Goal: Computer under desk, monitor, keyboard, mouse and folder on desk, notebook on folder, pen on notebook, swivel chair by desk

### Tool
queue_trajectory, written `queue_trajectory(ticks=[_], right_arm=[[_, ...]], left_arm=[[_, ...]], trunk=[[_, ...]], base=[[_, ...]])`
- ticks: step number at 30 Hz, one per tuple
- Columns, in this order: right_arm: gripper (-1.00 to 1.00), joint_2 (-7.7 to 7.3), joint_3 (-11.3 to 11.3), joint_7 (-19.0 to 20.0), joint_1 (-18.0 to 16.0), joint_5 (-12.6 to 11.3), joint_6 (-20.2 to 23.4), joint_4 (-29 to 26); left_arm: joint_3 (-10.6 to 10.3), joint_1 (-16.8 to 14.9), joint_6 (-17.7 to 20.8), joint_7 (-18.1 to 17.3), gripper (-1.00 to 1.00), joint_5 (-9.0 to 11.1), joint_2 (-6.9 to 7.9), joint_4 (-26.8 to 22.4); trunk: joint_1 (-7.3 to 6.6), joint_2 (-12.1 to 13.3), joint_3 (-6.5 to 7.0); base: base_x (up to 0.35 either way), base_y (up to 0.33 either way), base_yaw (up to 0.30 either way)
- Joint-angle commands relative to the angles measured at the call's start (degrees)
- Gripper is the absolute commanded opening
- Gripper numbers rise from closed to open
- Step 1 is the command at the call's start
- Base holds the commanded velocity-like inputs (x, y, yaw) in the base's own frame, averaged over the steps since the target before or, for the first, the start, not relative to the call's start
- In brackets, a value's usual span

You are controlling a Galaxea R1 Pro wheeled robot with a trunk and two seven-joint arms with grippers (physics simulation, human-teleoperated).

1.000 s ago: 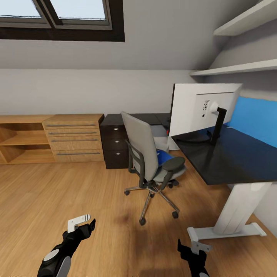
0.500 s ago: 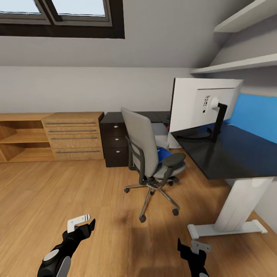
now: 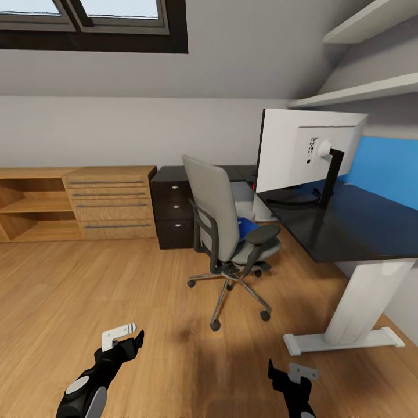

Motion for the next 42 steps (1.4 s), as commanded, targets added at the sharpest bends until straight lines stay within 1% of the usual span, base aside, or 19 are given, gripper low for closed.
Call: queue_trajectory(ticks=[1, 16, 17, 18, 20, 21, 22, 23, 24, 27, 28, 31, 32, 35, 36, 37, 39, 40, 42], right_arm=[[1.00, 0.03, -0.34, 0.10, -0.04, -0.03, -0.20, 0.03], [1.00, -0.06, -0.34, 0.09, -0.04, -0.03, -0.26, 0.03], [1.00, -0.16, -0.18, 0.01, -0.03, -0.07, 0.10, -0.24], [1.00, -0.19, -0.18, -0.10, -0.03, -0.09, 0.31, -0.51], [1.00, -0.22, -0.17, -0.27, -0.08, -0.10, 0.68, -0.99], [1.00, -0.28, -0.17, -0.59, -0.31, -0.11, 1.28, -1.86], [1.00, -0.48, -0.18, -1.41, -1.22, -0.11, 2.57, -3.33], [1.00, -0.61, -0.20, -1.88, -1.78, -0.11, 3.29, -4.05], [1.00, -1.04, -0.22, -2.95, -3.00, -0.13, 4.80, -5.22], [1.00, -2.11, -0.29, -4.83, -5.88, -0.18, 7.56, -6.48], [1.00, -2.71, -0.28, -5.78, -8.82, -0.15, 9.39, -6.96], [1.00, -3.48, -0.26, -6.31, -12.90, -0.13, 12.93, -7.13], [1.00, -3.60, -0.26, -6.33, -13.42, -0.13, 13.77, -7.16], [1.00, -4.29, -0.30, -6.39, -15.50, -0.19, 17.12, -7.36], [1.00, -5.16, -0.33, -6.41, -17.09, -0.38, 18.35, -7.24], [1.00, -5.21, -0.33, -6.41, -17.27, -0.40, 18.42, -7.23], [1.00, -5.34, -0.39, -6.41, -18.02, -0.46, 18.72, -7.20], [1.00, -5.33, -0.44, -6.41, -19.32, -0.71, 21.03, -7.28], [1.00, -5.12, -0.48, -6.44, -19.52, -0.77, 21.63, -7.33]], left_arm=[[-0.06, -0.02, 0.25, 0.39, 1.00, 0.60, 0.02, -0.08], [-0.06, -0.03, 0.66, 0.39, 1.00, 0.66, 0.02, -0.29], [-0.30, -0.04, 6.87, 0.50, 1.00, 0.74, -0.27, -1.55], [-0.34, -0.04, 8.88, 0.53, 1.00, 0.77, -0.60, -2.99], [-0.38, -0.04, 10.54, 0.54, 1.00, 0.77, -1.16, -4.42], [-0.42, -0.03, 11.73, 0.55, 1.00, 0.78, -1.94, -5.61], [-0.48, -0.03, 12.53, 0.56, 1.00, 0.76, -3.02, -6.54], [-0.50, -0.02, 12.84, 0.56, 1.00, 0.75, -3.53, -6.88], [-0.56, -0.01, 13.44, 0.58, 1.00, 0.73, -4.54, -7.38], [-0.67, -0.12, 15.85, 0.67, 1.00, 0.67, -6.39, -7.88], [-0.72, -1.71, 20.56, 0.90, 1.00, 0.68, -7.47, -8.03], [-0.75, -7.27, 27.63, 1.11, 1.00, 0.81, -8.08, -6.74], [-0.75, -8.44, 28.66, 1.12, 1.00, 0.84, -8.15, -5.97], [-0.71, -16.86, 33.31, 1.19, 1.00, 0.97, -8.35, 2.36], [-0.62, -23.54, 34.96, 0.99, 1.00, 1.96, -8.40, 10.82], [-0.61, -23.93, 35.05, 0.96, 1.00, 2.34, -8.40, 11.31], [-0.48, -24.84, 35.24, 0.87, 1.00, 4.10, -8.37, 12.49], [-0.24, -25.37, 35.02, 0.84, 1.00, 6.10, -8.10, 13.18], [-0.22, -25.45, 34.95, 0.83, 1.00, 6.33, -7.95, 13.27]], trunk=[[0.21, -0.44, -0.24], [3.51, -6.46, -2.93], [3.73, -6.86, -3.11], [3.95, -7.26, -3.29], [4.39, -8.06, -3.65], [4.61, -8.46, -3.83], [4.83, -8.86, -4.01], [5.05, -9.26, -4.19], [5.27, -9.66, -4.37], [5.73, -10.48, -4.95], [5.76, -10.49, -5.17], [5.83, -10.53, -5.84], [5.86, -10.55, -6.06], [5.94, -10.59, -6.72], [5.96, -10.60, -6.94], [5.99, -10.61, -7.17], [6.04, -10.64, -7.61], [6.07, -10.65, -7.83], [6.12, -10.68, -8.27]], base=[[0.000, 0.000, 0.000], [0.000, 0.000, 0.000], [0.000, 0.000, 0.000], [0.000, 0.000, 0.000], [0.000, 0.000, 0.000], [0.000, 0.000, 0.000], [0.000, 0.000, 0.000], [0.000, 0.000, 0.000], [0.000, 0.000, 0.000], [0.000, 0.000, 0.000], [0.000, 0.000, 0.000], [0.000, 0.000, 0.000], [0.000, 0.000, 0.000], [0.000, 0.000, 0.000], [0.000, 0.000, 0.000], [0.000, 0.000, 0.000], [0.000, 0.000, 0.000], [0.000, 0.000, 0.000], [0.000, 0.000, 0.000]])
